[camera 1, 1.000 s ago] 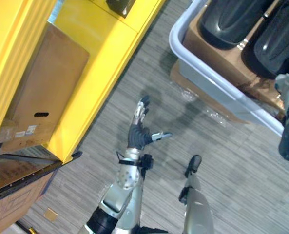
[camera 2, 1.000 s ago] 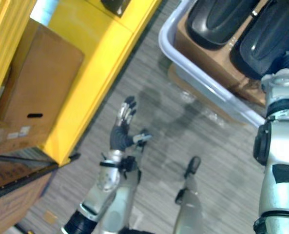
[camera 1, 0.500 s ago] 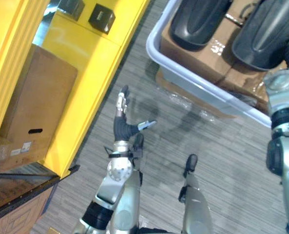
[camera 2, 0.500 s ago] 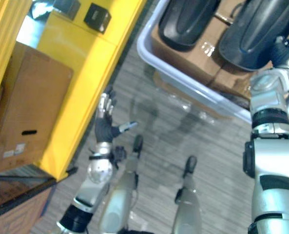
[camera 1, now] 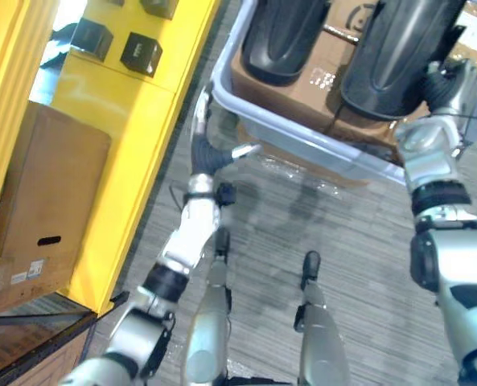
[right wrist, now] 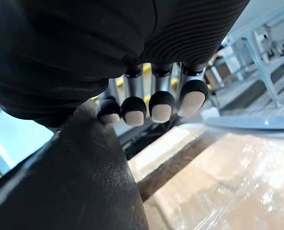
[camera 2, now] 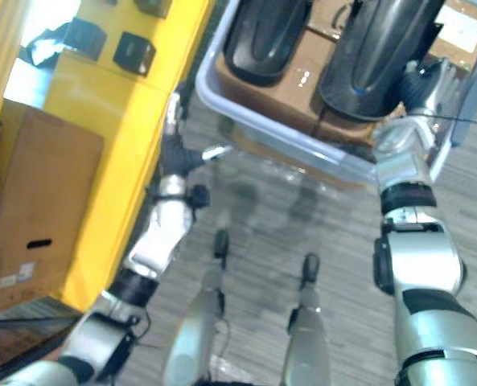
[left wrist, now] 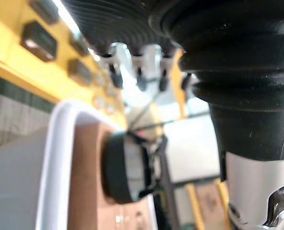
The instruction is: Walk over and take plastic housings, then place them on the shelf
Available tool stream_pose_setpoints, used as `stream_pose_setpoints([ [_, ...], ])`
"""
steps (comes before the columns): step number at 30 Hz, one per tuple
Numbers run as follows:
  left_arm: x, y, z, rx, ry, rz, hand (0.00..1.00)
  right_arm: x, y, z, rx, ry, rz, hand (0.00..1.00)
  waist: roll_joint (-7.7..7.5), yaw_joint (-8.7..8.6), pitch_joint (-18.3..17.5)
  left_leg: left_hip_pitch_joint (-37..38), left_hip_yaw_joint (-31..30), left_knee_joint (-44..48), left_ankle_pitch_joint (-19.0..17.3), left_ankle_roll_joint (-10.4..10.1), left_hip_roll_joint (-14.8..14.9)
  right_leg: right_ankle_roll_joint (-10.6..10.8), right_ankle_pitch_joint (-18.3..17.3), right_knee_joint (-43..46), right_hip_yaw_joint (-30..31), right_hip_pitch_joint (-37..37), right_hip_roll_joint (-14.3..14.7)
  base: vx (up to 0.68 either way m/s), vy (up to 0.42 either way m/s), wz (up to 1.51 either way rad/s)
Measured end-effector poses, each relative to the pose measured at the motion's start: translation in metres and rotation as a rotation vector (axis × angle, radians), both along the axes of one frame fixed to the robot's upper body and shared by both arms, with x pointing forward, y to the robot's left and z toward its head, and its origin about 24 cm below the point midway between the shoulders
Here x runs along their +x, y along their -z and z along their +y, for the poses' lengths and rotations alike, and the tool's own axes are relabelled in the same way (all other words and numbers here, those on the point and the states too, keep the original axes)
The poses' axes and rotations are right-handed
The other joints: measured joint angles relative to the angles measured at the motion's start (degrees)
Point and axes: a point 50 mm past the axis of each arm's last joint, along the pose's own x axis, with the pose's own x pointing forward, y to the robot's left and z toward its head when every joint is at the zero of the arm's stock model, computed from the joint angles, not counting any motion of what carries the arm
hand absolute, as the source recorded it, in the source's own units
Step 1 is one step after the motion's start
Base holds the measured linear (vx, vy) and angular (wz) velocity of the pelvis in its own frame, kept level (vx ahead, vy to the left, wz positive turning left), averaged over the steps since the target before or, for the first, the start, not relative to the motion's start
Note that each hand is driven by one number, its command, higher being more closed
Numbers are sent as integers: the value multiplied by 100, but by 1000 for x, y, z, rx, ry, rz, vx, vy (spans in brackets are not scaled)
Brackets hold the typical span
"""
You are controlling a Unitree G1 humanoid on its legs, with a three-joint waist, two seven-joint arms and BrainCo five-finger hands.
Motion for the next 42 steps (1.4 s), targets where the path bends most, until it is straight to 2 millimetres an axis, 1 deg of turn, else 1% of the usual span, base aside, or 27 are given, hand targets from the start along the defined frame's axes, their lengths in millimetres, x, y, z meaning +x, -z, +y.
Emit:
stream_pose_setpoints([
  [1,8,-8,-1,14,-6,5,0,1,0,4,2,-11,-2,100,-1,-39,0,1,2,0,0,0,0,0,2,0,2,0,1,0,0,0],
  [2,12,-12,-1,26,-12,9,0,2,0,5,3,-15,-2,100,-1,-60,0,2,4,0,0,0,0,0,3,0,5,0,1,0,0,0],
  [4,27,-26,2,48,-28,42,0,4,2,13,11,-36,2,100,-10,-141,5,18,31,0,0,0,1,-3,9,0,35,-1,0,-2,-11,-5],
  [7,41,-40,6,41,-38,88,0,7,-2,22,18,-62,-7,100,-12,-199,7,28,132,0,0,0,3,4,32,0,139,-55,-7,-5,-9,-14],
  [9,46,-46,10,70,-49,105,0,8,-6,29,23,-84,-16,100,-47,-287,27,28,159,0,0,0,7,4,41,0,166,-76,-7,-12,-9,-10],
  [10,49,-51,10,102,-48,115,0,9,-10,34,23,-101,-21,100,-92,-367,55,34,172,0,0,0,12,4,45,0,187,-79,-4,-12,-9,-7],
  [12,51,-58,7,109,-26,126,0,9,-16,36,17,-106,-32,100,-139,-423,83,40,197,0,0,0,12,4,59,0,229,-90,-3,-11,-5,-6],
  [14,52,-64,6,121,-13,130,0,9,-22,38,-2,-108,-43,100,-199,-431,119,75,273,0,-1,-1,15,2,79,-9,292,-96,-8,-14,-3,-14],
  [17,54,-66,5,111,22,154,0,10,-24,43,-51,-110,-39,100,-204,-462,122,115,300,0,-3,-3,23,0,83,-9,338,-85,-3,-14,-7,-9],
  [21,57,-71,10,92,93,191,0,11,-27,51,-106,-135,-23,100,-227,-565,135,122,318,0,-3,-2,23,-3,108,-14,379,-90,-2,-11,-1,-2],
  [26,58,-79,12,45,199,228,0,13,-26,58,-141,-165,1,100,-229,-570,136,157,395,0,-3,-2,27,1,142,-26,442,-96,-3,-24,-4,-6],
  [30,57,-84,7,30,274,240,0,14,-28,66,-207,-183,13,100,-229,-584,137,181,430,0,-3,-2,28,2,154,-26,469,-93,-4,-17,-3,-3],
  [33,57,-82,3,24,317,261,0,14,-32,73,-258,-190,6,100,-232,-599,137,191,430,0,-3,-2,30,3,155,-26,475,-87,-4,0,0,0],
  [37,59,-78,7,27,298,286,0,14,-33,84,-295,-208,5,100,-344,-666,200,218,436,0,-3,-2,31,5,157,-24,485,-68,-4,0,0,0],
  [38,61,-75,8,37,281,305,0,15,-34,87,-297,-217,2,100,-408,-703,233,219,436,1,-3,-2,31,6,158,-23,487,-69,-5,0,0,0],
  [40,62,-70,7,50,271,325,0,15,-33,90,-296,-222,3,100,-454,-717,258,218,436,1,-2,-2,30,6,160,-23,489,-70,-5,0,0,0],
  [42,63,-65,6,83,250,342,0,15,-33,92,-294,-229,3,100,-454,-717,259,218,436,0,-2,-2,29,6,160,-23,492,-70,-5,0,0,0],
])
